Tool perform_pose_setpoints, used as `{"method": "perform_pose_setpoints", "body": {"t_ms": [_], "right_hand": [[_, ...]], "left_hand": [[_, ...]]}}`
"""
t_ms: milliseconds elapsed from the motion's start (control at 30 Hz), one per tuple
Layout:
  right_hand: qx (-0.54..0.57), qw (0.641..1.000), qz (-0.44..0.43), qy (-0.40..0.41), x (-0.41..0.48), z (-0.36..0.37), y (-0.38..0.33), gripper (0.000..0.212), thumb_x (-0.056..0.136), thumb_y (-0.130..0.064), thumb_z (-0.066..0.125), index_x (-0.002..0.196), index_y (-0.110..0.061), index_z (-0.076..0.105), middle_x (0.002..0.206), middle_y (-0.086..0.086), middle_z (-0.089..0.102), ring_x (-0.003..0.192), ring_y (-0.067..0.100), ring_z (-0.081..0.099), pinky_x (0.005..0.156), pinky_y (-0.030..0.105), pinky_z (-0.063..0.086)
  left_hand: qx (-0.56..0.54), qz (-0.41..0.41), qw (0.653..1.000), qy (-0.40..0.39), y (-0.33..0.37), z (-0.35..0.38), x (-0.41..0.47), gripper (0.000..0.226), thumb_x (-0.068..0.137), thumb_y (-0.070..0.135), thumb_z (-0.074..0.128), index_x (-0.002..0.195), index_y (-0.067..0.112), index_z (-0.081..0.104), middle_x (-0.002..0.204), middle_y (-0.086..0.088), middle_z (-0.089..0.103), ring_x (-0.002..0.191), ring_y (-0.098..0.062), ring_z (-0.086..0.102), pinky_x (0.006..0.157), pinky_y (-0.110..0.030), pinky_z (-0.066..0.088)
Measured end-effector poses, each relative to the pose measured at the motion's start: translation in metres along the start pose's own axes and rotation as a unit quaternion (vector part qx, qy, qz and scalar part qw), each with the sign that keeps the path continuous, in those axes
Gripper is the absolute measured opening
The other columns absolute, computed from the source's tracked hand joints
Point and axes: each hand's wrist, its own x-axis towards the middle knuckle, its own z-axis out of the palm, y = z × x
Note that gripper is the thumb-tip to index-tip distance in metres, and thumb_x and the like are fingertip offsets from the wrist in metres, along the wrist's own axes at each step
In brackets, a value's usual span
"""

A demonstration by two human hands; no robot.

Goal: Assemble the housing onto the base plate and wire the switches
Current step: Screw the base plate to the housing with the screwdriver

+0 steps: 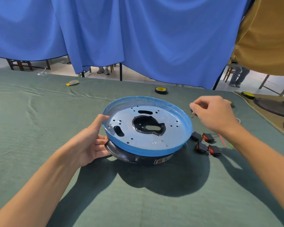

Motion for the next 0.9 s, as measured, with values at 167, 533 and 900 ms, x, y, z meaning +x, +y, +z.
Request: {"method": "perform_pose_setpoints", "body": {"t_ms": [167, 533, 900], "right_hand": [[-0.083, 0.992, 0.038, -0.083, -0.023, 0.010, 0.029, 0.014, 0.088, -0.021, 0.059, 0.086, -0.022, 0.072, 0.085, -0.001, 0.070, 0.091, 0.026, 0.060, 0.083, 0.036, 0.049], [-0.206, 0.975, -0.041, -0.075, -0.041, 0.058, 0.023, 0.025, 0.089, -0.037, 0.054, 0.101, -0.017, 0.064, 0.100, 0.007, 0.068, 0.102, 0.031, 0.052, 0.086, 0.039, 0.038], [-0.288, 0.957, 0.016, -0.040, -0.013, 0.083, 0.016, 0.021, 0.092, -0.031, 0.054, 0.105, -0.017, 0.059, 0.104, 0.006, 0.069, 0.105, 0.028, 0.056, 0.088, 0.038, 0.032]], "left_hand": [[0.003, 0.000, 1.000, 0.020, 0.003, 0.007, -0.007, 0.053, 0.076, 0.050, 0.064, 0.094, 0.000, 0.061, 0.068, -0.011, 0.060, 0.051, -0.024, 0.064, 0.047, -0.030, 0.055], [-0.013, 0.002, 0.998, 0.062, 0.007, -0.030, -0.027, 0.057, 0.076, 0.041, 0.062, 0.115, -0.001, 0.058, 0.096, -0.018, 0.060, 0.064, -0.028, 0.067, 0.050, -0.035, 0.059], [0.006, -0.002, 0.998, 0.057, 0.005, -0.045, -0.026, 0.059, 0.076, 0.042, 0.061, 0.109, -0.007, 0.058, 0.081, -0.015, 0.065, 0.060, -0.028, 0.068, 0.054, -0.038, 0.061]]}}
